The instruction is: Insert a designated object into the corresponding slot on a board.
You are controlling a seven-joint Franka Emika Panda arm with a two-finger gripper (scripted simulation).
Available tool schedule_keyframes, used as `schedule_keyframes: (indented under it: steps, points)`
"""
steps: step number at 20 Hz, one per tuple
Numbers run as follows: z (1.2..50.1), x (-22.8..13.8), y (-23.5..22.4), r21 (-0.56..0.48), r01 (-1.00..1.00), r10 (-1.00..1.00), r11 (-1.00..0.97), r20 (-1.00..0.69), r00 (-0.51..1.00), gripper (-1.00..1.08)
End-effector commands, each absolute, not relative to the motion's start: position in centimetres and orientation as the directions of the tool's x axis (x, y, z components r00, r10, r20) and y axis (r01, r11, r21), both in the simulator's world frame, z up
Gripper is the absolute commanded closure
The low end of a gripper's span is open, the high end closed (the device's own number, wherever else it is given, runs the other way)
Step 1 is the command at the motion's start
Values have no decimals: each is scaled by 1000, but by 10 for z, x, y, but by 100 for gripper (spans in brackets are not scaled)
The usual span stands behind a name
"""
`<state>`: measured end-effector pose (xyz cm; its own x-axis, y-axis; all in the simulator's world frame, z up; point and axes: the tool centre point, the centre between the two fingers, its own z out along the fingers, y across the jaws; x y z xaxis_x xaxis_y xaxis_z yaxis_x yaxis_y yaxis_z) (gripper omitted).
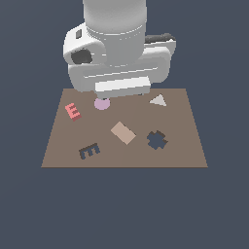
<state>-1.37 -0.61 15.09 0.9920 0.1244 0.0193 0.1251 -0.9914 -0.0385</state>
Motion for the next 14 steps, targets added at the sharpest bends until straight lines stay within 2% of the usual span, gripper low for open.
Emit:
schedule_keyframes:
  steps: [1, 14]
  points:
    - [143, -19, -18, -36, 160, 160, -986, 18, 987, -92]
    - [89, -40, -109, -15, 404, 404, -915, 9, 915, -92]
